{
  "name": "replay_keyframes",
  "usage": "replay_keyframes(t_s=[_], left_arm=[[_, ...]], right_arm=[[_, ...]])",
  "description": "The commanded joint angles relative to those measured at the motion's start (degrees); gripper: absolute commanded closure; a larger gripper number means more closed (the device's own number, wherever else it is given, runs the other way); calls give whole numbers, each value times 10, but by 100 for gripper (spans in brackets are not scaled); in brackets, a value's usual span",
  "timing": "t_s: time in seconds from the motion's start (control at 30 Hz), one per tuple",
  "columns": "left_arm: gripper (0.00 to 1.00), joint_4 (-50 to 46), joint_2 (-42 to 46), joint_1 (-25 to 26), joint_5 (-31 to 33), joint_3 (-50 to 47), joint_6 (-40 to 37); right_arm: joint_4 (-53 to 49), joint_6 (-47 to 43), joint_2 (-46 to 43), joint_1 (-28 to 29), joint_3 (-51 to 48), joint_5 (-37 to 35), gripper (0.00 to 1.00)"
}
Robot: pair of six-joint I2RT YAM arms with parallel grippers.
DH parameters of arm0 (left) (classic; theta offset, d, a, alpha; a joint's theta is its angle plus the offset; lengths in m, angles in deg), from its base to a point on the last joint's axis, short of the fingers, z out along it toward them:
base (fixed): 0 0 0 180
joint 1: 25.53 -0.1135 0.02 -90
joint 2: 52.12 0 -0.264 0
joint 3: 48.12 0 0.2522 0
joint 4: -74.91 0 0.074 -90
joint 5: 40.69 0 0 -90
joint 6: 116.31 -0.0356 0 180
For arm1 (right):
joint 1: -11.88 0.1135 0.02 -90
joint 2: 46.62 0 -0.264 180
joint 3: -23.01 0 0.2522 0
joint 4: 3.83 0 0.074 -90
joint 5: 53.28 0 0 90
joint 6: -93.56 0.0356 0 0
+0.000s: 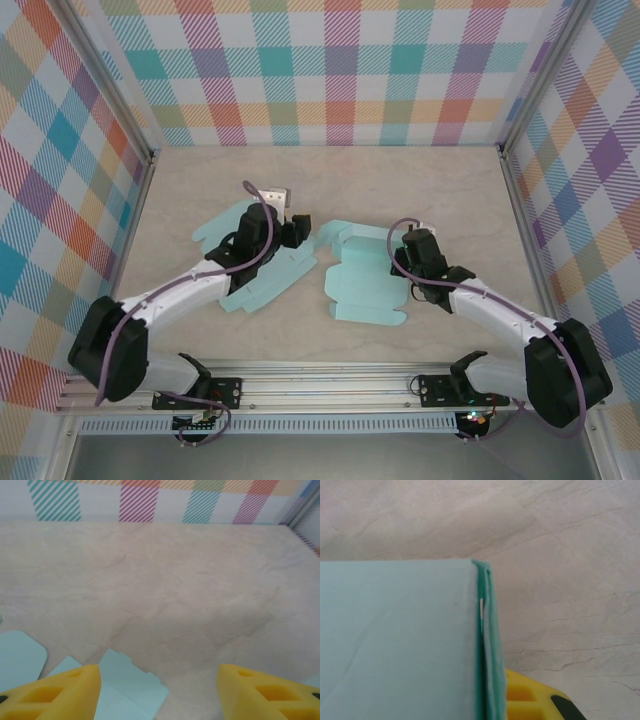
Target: Fold the paper box
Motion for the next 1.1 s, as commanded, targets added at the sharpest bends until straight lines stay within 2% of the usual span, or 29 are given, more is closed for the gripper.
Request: replay_keyframes(t_s=[0.0,0.13,0.3,0.5,0.67,0.77,0.93,1.07], left_arm=[[40,29,-41,-13,-27,29,-29],[42,62,-69,-11,-117,19,-20],[43,94,-86,6,-190,3,-7],[46,156,-123,38,-234,-14,13],[49,206,-159,42,-266,-22,33],[54,227,-170,42,-279,-26,35],[54,248,-188,43,-309,-26,-3],[56,223,-198,46,-323,-16,-56]], right_arm=[[16,-5,12,5,25,16,100],[14,-1,22,5,27,-3,100],[2,6,48,5,39,-48,100],[20,1,89,5,48,-72,100],[45,-3,111,5,46,-77,100],[53,-1,123,5,46,-73,100],[67,-3,140,5,44,-59,100],[69,-5,145,5,44,-59,100]])
